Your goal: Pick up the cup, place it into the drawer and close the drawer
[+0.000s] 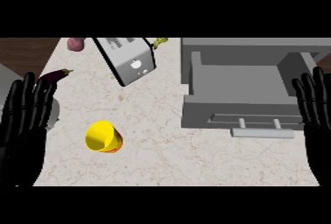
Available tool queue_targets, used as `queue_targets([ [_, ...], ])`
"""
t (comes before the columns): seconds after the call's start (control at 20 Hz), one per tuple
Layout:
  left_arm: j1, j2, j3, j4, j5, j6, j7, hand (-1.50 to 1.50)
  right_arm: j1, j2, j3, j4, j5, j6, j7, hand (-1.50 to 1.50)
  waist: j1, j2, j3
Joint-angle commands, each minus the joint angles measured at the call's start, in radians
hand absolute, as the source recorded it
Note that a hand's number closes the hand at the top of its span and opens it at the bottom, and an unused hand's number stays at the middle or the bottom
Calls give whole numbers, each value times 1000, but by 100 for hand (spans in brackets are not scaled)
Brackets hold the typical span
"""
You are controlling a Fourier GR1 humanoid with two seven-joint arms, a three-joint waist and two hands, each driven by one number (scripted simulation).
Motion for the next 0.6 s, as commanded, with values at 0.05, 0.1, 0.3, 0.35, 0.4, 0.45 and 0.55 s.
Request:
queue_targets([
  [0.05,4,-62,-38,-44,-173,142,45,-150,-38,-12,-32,55,-79,46,-7,-150,-22,2,-18],
  [0.1,-16,-60,15,-31,-191,182,54,-150,23,4,-1,-10,-67,41,-1,-150,-27,1,-18],
  [0.3,23,-77,-105,11,-166,488,110,-150,28,35,66,-10,-112,63,66,-150,-31,2,-20],
  [0.35,-1,-77,-119,22,-186,541,109,-150,8,27,32,17,-141,70,49,-150,-30,3,-19],
  [0.4,19,-78,-201,59,-192,598,70,-150,7,46,63,35,-111,57,44,-150,-29,3,-19],
  [0.45,-17,-78,-193,75,-200,620,100,-150,-22,13,5,68,-148,78,44,-150,-29,4,-19],
  [0.55,-65,-78,-180,96,-221,636,125,-150,55,21,29,15,-151,101,22,-150,-31,2,-19],
])
